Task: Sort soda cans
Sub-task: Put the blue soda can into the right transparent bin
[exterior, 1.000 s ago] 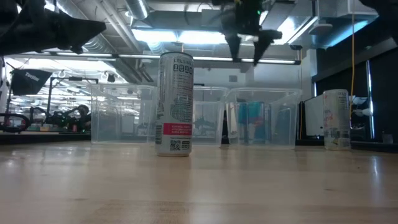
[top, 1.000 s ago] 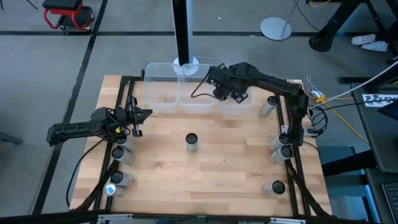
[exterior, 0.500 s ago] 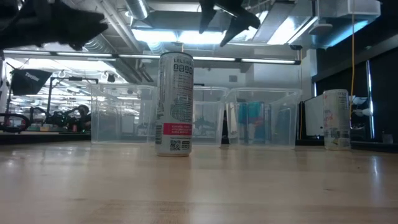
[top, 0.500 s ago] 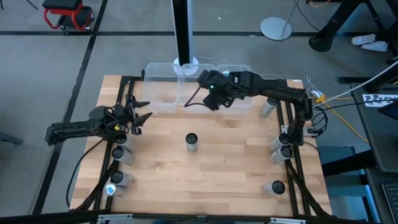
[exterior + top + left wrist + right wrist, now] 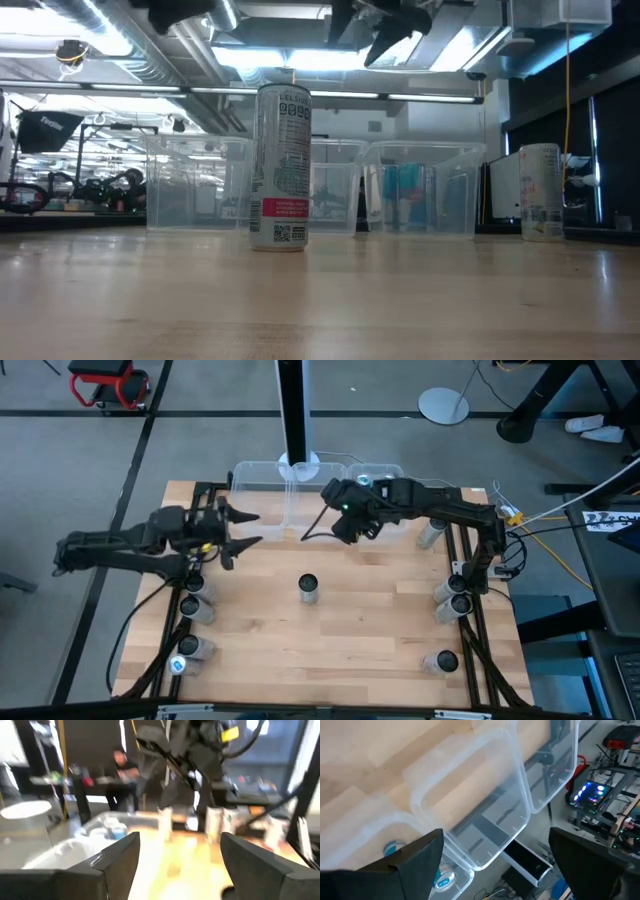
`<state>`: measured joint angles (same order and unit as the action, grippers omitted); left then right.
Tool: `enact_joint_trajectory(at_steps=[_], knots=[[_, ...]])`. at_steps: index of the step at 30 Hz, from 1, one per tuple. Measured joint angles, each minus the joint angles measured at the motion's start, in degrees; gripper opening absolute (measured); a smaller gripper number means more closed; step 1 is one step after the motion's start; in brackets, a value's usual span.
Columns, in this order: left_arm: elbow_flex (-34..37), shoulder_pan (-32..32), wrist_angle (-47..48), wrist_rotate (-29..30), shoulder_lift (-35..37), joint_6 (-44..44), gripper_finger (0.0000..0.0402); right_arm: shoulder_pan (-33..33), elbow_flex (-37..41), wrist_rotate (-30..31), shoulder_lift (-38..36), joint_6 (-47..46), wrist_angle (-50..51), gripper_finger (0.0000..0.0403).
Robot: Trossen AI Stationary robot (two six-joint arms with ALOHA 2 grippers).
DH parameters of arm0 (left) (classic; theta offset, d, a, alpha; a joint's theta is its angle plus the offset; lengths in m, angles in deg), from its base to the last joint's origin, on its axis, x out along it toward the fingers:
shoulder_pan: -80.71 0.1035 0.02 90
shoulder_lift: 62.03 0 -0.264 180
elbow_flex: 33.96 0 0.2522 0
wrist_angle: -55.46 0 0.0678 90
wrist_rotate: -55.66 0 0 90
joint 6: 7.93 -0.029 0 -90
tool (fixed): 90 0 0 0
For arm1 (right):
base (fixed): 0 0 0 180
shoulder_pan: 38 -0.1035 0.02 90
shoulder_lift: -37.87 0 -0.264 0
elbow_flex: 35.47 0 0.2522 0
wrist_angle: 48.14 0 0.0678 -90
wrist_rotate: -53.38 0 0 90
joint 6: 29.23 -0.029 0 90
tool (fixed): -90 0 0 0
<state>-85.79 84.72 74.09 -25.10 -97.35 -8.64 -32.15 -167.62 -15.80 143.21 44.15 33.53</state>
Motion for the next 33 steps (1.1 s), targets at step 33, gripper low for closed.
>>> enact_joint_trajectory(at_steps=[33], knots=[[-36.02,-52.2,58.97,-12.12,-34.79,81.41,0.0211,-24.09,42.92,30.78,-7.19,-41.35,-5.01,0.0358]])
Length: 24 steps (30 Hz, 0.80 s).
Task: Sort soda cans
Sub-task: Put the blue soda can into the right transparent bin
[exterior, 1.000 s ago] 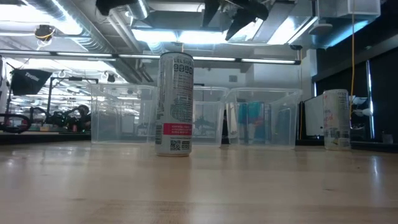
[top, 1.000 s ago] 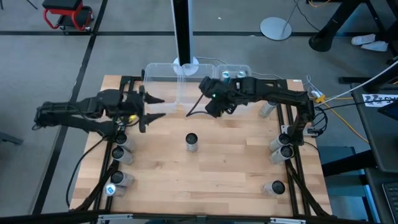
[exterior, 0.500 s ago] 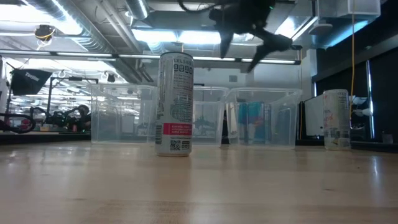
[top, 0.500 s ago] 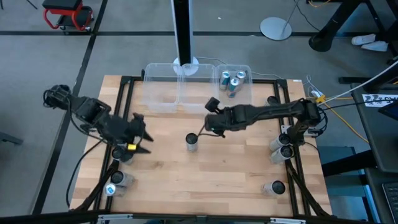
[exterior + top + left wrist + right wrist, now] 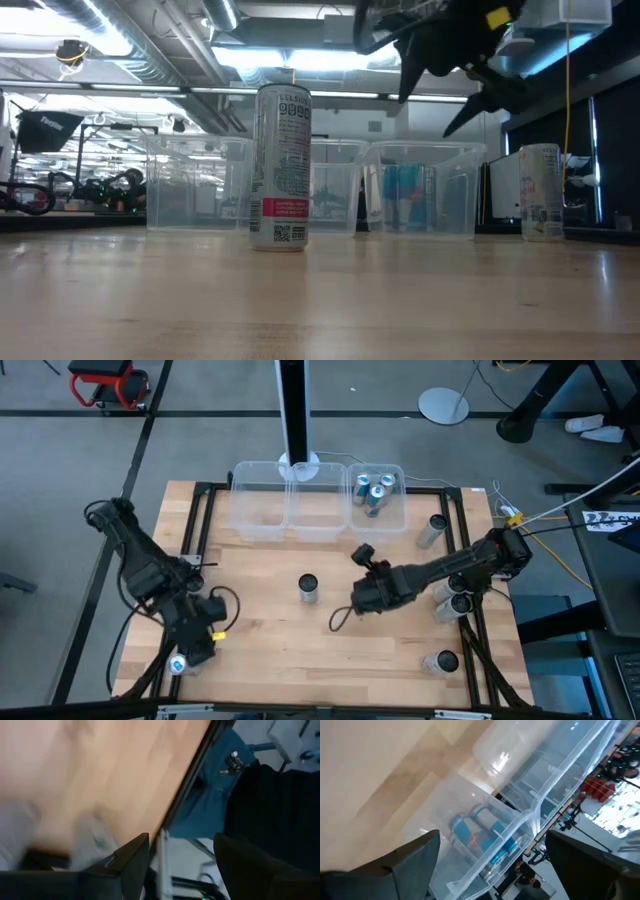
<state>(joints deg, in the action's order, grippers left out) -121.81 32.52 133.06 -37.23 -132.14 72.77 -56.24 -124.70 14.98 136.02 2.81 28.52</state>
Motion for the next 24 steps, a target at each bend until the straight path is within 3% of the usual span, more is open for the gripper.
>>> enact_joint_trajectory(at_steps=[7,13,17,24], knots=[[-0.04,-10.88,-0.42,0.01,-1.64,23.59,0.0203,-2.91,2.11,7.78,0.0,-5.46,-0.09,0.0358],[-0.04,-17.76,0.46,0.94,-4.55,36.83,0.0202,-2.8,2.11,7.96,0.0,-6.32,-0.32,0.0358],[0.0,-21.01,3.97,0.94,-7.32,40.27,0.0202,-2.8,2.11,8.81,0.0,-6.32,-0.74,0.0358],[1.44,-24.34,4.71,-0.95,-10.04,38.44,0.0202,-2.8,2.11,9.36,0.02,-6.31,-1.53,0.0358]])
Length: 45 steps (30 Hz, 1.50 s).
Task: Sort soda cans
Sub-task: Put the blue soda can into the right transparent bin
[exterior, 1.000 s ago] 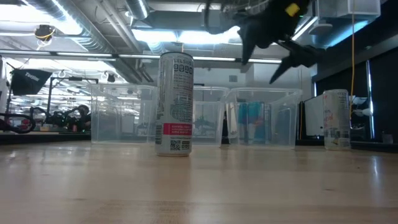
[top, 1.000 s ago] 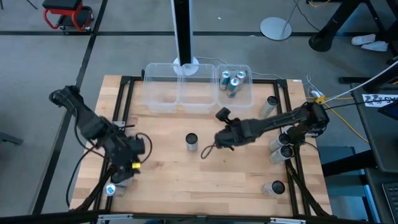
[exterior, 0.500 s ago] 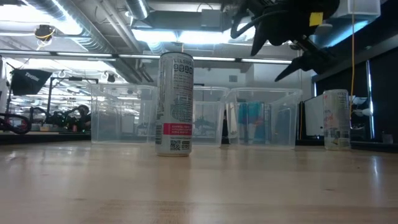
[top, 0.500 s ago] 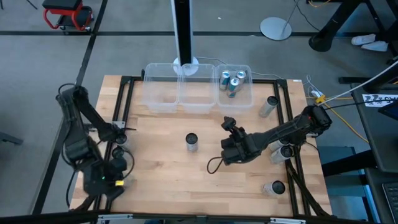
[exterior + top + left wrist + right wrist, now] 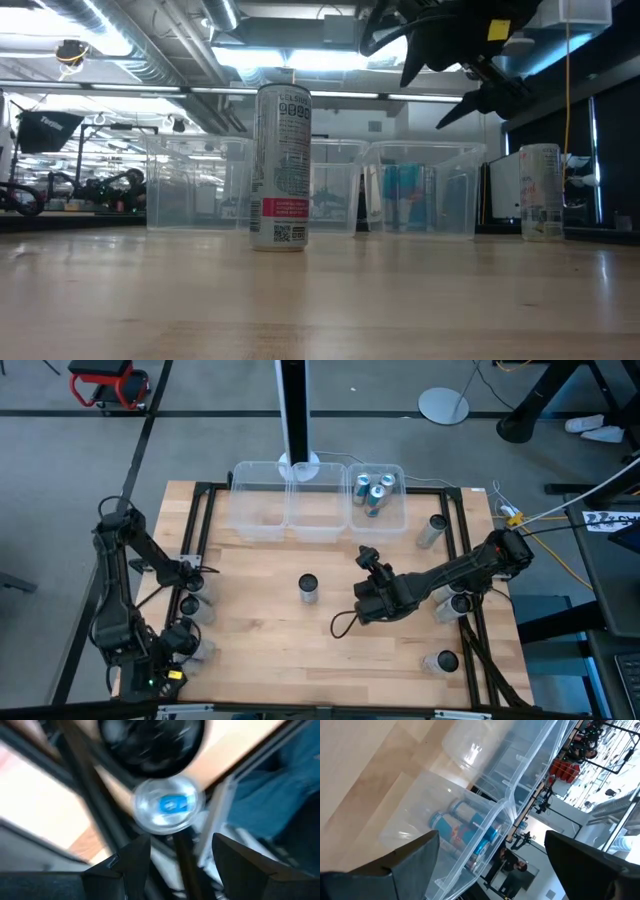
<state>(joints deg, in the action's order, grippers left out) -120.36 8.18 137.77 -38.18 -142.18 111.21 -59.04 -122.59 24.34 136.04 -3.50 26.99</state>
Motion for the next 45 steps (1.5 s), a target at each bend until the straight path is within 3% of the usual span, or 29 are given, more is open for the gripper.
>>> enact_joint_trajectory(at_steps=[13,24,28,45], knots=[[0.0,0.0,6.82,-2.2,0.1,2.34,0.0214,0.06,0.0,0.11,0.36,0.03,-0.9,0.0358],[0.0,0.5,7.04,-1.31,0.1,0.42,0.0354,0.07,0.02,0.12,1.46,0.05,-1.66,0.0358],[0.0,0.93,7.0,-0.46,0.1,1.49,0.0384,0.07,0.02,0.15,1.51,0.05,-1.66,0.0358],[0.04,0.9,4.21,2.19,-3.83,0.77,0.0391,0.04,0.02,0.1,1.51,0.05,-1.69,0.0358]])
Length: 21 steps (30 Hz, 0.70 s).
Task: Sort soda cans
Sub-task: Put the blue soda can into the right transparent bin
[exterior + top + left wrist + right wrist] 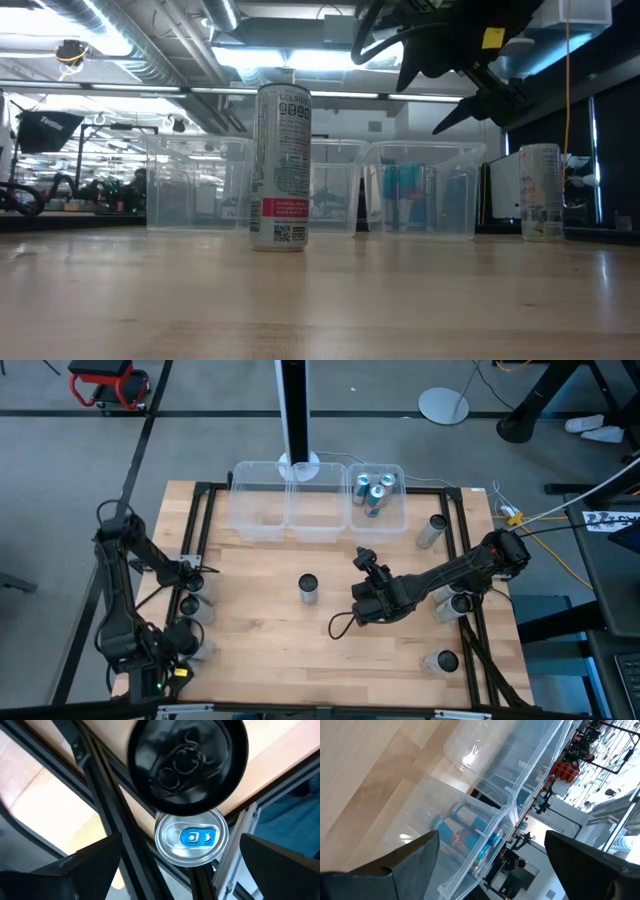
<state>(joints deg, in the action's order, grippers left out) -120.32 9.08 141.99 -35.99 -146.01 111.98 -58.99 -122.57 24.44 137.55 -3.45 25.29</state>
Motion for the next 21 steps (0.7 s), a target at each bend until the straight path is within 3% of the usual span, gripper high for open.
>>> enact_joint_trajectory(at_steps=[14,21], knots=[[0.02,0.16,-1.87,0.64,-4.67,-4.74,0.0388,0.0,0.0,-0.17,0.0,0.0,-0.05,0.0358],[0.02,0.15,-1.87,0.44,-5.17,-5.14,0.0341,0.0,0.0,-0.17,0.0,0.0,-0.03,0.0358]])
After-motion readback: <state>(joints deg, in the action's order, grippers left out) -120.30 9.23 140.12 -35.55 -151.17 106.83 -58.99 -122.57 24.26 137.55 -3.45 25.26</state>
